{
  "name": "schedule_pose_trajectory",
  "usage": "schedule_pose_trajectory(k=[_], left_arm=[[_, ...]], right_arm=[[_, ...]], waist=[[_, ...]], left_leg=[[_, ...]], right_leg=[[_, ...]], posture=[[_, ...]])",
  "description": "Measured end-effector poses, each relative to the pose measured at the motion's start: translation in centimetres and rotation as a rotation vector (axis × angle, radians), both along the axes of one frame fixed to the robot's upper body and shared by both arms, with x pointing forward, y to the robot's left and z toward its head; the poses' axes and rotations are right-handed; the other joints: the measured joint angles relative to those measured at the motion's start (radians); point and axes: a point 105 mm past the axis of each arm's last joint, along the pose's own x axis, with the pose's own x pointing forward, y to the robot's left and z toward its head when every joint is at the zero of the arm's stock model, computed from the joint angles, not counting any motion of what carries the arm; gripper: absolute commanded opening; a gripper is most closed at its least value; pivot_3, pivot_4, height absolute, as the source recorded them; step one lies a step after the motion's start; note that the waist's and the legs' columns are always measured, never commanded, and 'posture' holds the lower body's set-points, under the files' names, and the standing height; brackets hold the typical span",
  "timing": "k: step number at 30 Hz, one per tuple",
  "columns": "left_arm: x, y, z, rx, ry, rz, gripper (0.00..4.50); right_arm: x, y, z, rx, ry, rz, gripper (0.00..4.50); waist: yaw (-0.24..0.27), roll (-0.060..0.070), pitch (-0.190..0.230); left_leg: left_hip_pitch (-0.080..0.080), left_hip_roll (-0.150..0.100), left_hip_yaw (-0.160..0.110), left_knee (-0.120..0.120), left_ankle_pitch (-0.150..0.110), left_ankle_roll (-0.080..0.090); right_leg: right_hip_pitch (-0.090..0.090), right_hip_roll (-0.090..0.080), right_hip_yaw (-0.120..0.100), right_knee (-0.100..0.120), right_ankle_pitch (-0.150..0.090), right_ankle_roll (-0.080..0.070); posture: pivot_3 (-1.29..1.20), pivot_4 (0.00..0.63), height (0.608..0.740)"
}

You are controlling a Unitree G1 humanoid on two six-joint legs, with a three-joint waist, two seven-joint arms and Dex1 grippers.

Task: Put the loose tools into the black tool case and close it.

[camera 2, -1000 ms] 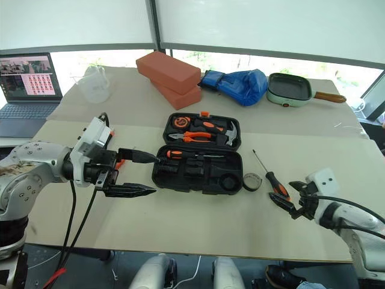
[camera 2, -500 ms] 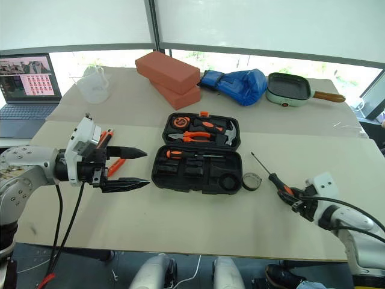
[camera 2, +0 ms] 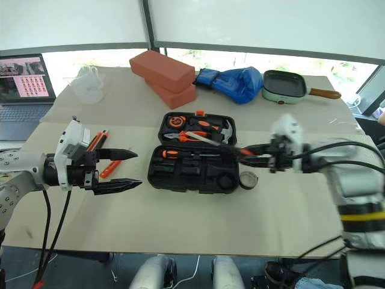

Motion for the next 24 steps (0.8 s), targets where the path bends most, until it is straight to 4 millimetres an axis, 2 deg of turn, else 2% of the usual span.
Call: schedule_pose_trajectory(k=[1, 8, 13, 24], left_arm=[[0.0, 0.0, 0.0, 0.001, -0.003, 0.003, 4.50], [-0.2, -0.2, -0.1, 0.007, -0.011, 0.007, 4.50], [-0.3, -0.4, 0.0, 0.006, -0.016, 0.006, 4.50], [-0.2, -0.4, 0.0, 0.002, -0.019, 0.014, 4.50]], right_arm=[[0.8, 0.8, -0.7, -0.047, -0.027, 0.035, 1.01], [4.0, 1.8, -3.9, -0.187, -0.072, 0.047, 1.01], [5.1, 1.7, -3.4, -0.211, -0.117, 0.059, 1.01], [5.7, 0.9, -3.7, -0.182, -0.075, 0.019, 1.01]], waist=[[0.002, 0.000, 0.000], [0.002, 0.000, 0.001], [-0.003, 0.000, 0.001], [-0.004, 0.000, 0.001]], left_leg=[[-0.001, -0.001, 0.000, 0.000, 0.000, 0.000], [-0.013, -0.002, 0.001, 0.004, 0.001, -0.001], [-0.012, -0.001, 0.000, 0.004, 0.001, -0.002], [-0.012, -0.001, 0.000, 0.004, 0.001, -0.002]], right_leg=[[-0.001, -0.001, 0.000, 0.000, 0.001, 0.001], [-0.014, -0.002, 0.000, 0.003, 0.003, 0.003], [-0.013, -0.001, 0.000, 0.004, 0.003, 0.002], [-0.012, -0.002, 0.000, 0.005, 0.003, 0.002]], posture=[[0.00, 0.150, 0.738], [0.00, 0.150, 0.738], [0.00, 0.150, 0.738], [0.00, 0.150, 0.738]])
